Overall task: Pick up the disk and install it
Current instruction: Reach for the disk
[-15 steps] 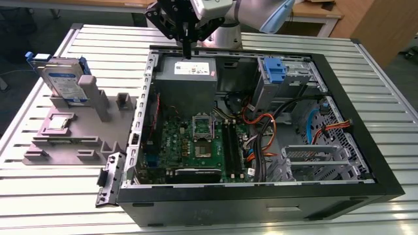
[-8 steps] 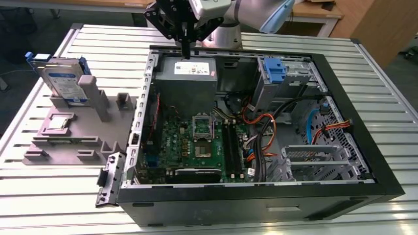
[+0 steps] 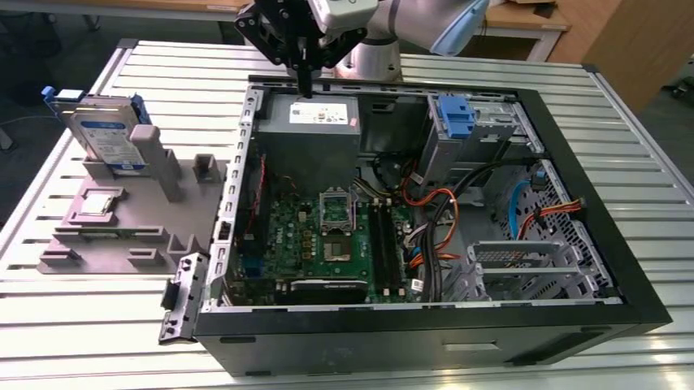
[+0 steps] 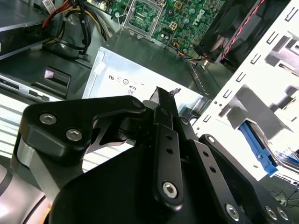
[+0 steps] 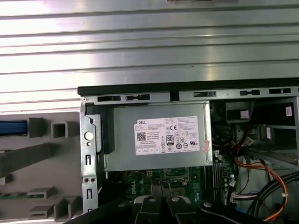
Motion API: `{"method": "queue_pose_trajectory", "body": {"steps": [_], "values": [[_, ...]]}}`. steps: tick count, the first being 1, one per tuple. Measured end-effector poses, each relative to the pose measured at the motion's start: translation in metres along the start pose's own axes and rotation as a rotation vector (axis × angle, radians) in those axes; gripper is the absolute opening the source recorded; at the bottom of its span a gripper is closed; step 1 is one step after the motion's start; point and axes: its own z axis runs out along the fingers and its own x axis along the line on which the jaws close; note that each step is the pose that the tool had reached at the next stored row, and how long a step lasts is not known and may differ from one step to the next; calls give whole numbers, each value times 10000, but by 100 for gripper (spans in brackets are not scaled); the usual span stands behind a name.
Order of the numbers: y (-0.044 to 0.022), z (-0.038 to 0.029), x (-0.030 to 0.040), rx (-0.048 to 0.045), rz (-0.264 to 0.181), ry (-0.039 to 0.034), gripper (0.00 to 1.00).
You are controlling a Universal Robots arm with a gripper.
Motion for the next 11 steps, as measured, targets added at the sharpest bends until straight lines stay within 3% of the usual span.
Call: {"method": "queue_pose_trajectory", "body": {"steps": [11], "values": [[-3, 0, 39, 0, -1, 0, 10]]}}
